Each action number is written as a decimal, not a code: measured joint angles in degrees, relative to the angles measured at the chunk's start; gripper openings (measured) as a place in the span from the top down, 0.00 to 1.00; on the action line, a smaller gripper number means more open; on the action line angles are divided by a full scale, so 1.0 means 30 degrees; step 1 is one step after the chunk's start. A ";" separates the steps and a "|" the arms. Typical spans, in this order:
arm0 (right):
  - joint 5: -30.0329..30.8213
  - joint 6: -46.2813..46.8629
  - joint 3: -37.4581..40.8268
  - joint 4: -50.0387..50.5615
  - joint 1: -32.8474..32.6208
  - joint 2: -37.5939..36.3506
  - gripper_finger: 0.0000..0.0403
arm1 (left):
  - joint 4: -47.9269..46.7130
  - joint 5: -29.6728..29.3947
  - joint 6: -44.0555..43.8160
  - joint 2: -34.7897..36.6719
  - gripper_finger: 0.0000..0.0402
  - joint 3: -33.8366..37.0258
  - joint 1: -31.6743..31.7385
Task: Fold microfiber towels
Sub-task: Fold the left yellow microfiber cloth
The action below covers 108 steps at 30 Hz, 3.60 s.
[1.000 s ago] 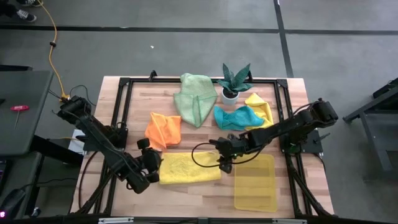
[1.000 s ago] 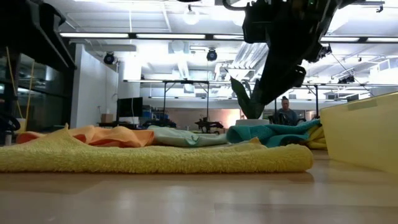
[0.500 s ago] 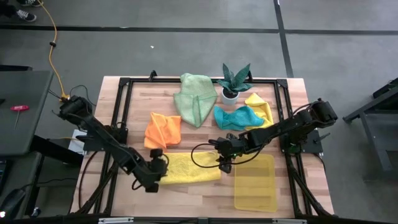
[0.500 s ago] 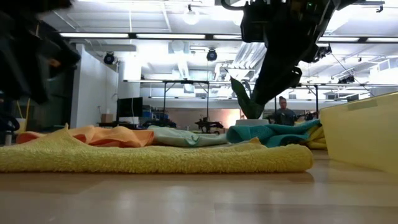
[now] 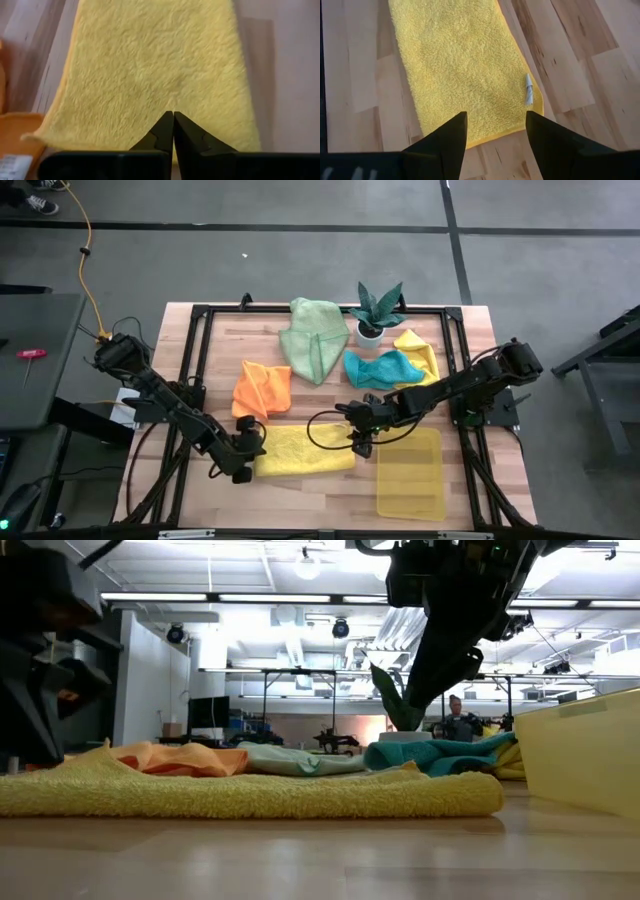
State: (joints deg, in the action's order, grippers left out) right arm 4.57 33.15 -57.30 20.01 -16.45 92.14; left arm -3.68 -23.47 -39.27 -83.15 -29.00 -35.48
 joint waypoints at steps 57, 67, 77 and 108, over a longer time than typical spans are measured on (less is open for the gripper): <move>-0.1527 1.1967 -0.5906 0.5819 -0.0567 0.6211 0.52 | -0.4328 -0.1233 -0.5712 -0.0015 1.00 0.0009 -0.0821; -0.1301 1.2816 -0.5898 0.5163 -0.0658 0.7239 0.55 | -0.4306 -0.1294 -0.5705 -0.0015 1.00 0.0009 -0.0820; -0.1185 1.2977 -0.5850 0.4826 -0.0750 0.7577 0.70 | -0.4291 -0.1265 -0.5705 -0.0015 1.00 0.0009 -0.0816; -0.0029 1.0729 -0.8099 0.8188 -0.1027 0.7752 1.00 | -0.4264 -0.1192 -0.5705 0.0007 1.00 0.0009 -0.0809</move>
State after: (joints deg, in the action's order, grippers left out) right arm 4.48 65.33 -81.60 44.57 -19.53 115.39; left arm -16.47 -27.05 -56.38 -83.13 -28.97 -37.91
